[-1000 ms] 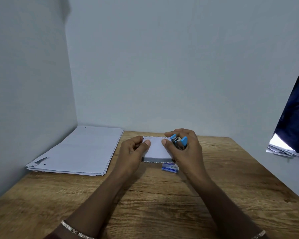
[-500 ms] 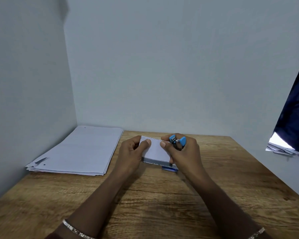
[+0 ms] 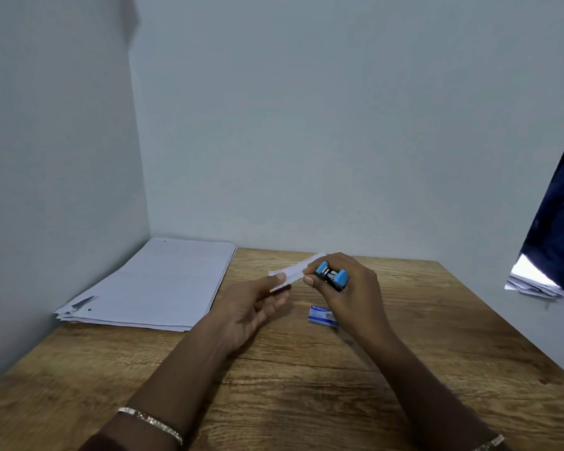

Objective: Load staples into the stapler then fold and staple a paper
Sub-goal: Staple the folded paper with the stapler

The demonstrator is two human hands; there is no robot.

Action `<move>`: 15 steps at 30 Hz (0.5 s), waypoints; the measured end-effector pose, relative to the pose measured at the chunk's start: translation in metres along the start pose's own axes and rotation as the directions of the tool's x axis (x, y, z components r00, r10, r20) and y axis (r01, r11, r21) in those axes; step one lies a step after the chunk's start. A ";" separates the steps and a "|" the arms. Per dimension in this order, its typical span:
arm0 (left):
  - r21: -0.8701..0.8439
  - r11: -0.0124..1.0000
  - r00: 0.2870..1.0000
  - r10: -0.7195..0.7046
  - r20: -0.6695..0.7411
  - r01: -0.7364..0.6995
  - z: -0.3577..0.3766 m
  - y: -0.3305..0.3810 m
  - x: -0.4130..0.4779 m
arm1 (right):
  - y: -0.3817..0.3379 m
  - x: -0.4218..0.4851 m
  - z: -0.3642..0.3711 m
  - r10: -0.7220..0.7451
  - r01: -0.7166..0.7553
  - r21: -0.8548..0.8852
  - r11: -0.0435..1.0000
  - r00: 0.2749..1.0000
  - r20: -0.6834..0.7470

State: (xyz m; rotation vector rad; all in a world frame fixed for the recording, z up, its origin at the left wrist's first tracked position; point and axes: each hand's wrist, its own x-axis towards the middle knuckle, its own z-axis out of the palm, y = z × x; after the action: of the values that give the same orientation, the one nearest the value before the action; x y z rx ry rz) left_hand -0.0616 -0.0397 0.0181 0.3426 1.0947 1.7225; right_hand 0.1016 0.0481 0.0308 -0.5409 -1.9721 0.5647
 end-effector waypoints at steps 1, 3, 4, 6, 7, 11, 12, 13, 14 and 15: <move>-0.046 0.999 1.000 0.001 -0.004 -0.001 -0.001 -0.001 0.001 | 0.001 0.000 0.000 -0.003 0.003 0.007 1.000 1.000 0.018; -0.072 0.997 1.000 0.018 -0.015 -0.019 -0.004 -0.001 0.003 | 0.002 0.000 0.001 -0.005 0.004 0.010 1.000 0.999 0.040; -0.055 0.998 0.999 0.038 -0.020 -0.039 -0.004 -0.001 0.004 | 0.002 0.000 0.002 -0.002 0.002 -0.004 1.000 0.999 0.035; -0.026 0.994 0.994 0.108 -0.027 -0.109 -0.004 -0.002 0.006 | 0.001 0.001 0.003 0.028 -0.029 -0.035 0.999 0.999 -0.025; -0.019 0.989 0.989 0.145 -0.028 -0.145 -0.005 -0.003 0.007 | 0.001 0.000 0.003 0.059 -0.062 -0.032 0.998 0.995 -0.075; 0.003 0.973 0.973 0.230 0.005 -0.230 -0.005 -0.006 0.007 | 0.002 -0.001 0.001 0.362 -0.355 0.124 0.927 0.931 -0.043; 0.005 0.971 0.971 0.241 0.010 -0.241 -0.004 -0.007 0.008 | 0.002 -0.001 0.002 0.468 -0.469 0.155 0.869 0.882 0.045; 0.006 0.969 0.969 0.247 0.010 -0.247 -0.004 -0.008 0.008 | 0.003 0.000 0.003 0.560 -0.579 0.177 0.796 0.815 0.149; 0.008 0.968 0.968 0.251 0.007 -0.251 -0.003 -0.008 0.008 | 0.003 0.001 0.004 0.619 -0.666 0.193 0.721 0.743 0.253; 0.011 0.967 0.967 0.254 0.008 -0.254 -0.002 -0.008 0.007 | 0.003 0.002 0.005 0.639 -0.719 0.213 0.662 0.689 0.341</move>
State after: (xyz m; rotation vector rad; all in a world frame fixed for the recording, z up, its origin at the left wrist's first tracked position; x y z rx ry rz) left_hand -0.0609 -0.0340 0.0087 0.5142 1.0942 1.9385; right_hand 0.0963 0.0511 0.0282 -1.0554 -1.7802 1.4787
